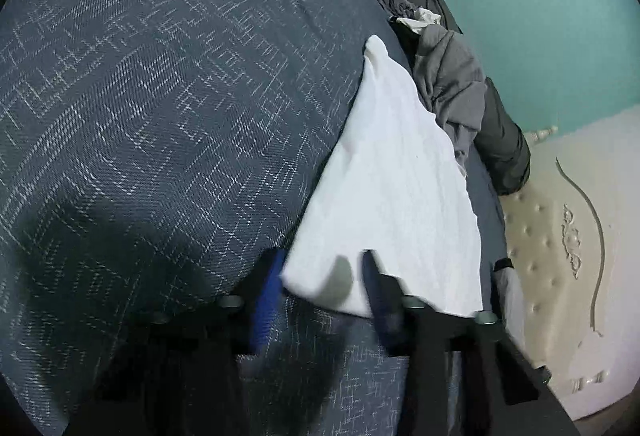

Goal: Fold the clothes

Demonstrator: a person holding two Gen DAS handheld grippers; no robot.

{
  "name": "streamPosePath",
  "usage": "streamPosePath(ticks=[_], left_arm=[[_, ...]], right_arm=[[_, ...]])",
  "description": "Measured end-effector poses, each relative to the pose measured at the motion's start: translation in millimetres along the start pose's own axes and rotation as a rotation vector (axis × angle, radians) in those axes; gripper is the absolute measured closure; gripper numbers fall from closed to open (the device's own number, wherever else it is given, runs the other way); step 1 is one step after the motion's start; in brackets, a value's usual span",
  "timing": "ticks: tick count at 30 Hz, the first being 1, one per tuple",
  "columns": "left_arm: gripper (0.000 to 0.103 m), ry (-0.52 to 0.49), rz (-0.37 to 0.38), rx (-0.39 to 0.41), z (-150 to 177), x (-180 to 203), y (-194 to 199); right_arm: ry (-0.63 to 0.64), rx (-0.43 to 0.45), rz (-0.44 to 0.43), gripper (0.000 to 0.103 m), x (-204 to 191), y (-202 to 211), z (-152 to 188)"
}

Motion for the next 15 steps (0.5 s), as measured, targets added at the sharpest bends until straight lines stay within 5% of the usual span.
streamPosePath(ticks=[4,15], left_arm=[[0.097,0.003,0.005,0.014,-3.7,4.3,-1.2],[0.099,-0.081,0.044,0.091,-17.3,43.8,19.8]], right_arm=[[-0.018,0.016,0.004,0.101,11.4,0.3,0.8],[-0.005,0.049,0.012,0.101,19.7,2.4,-0.6]])
Point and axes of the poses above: each gripper's, at about its wrist camera, not at the fingertips, and y roughly against the way its jaws point, x to its right, z to its underside, the point moved 9 cm from there along -y, roughly the way its jaws point, and after that the axes turned 11 degrees about -z, right-handed, at the moved point
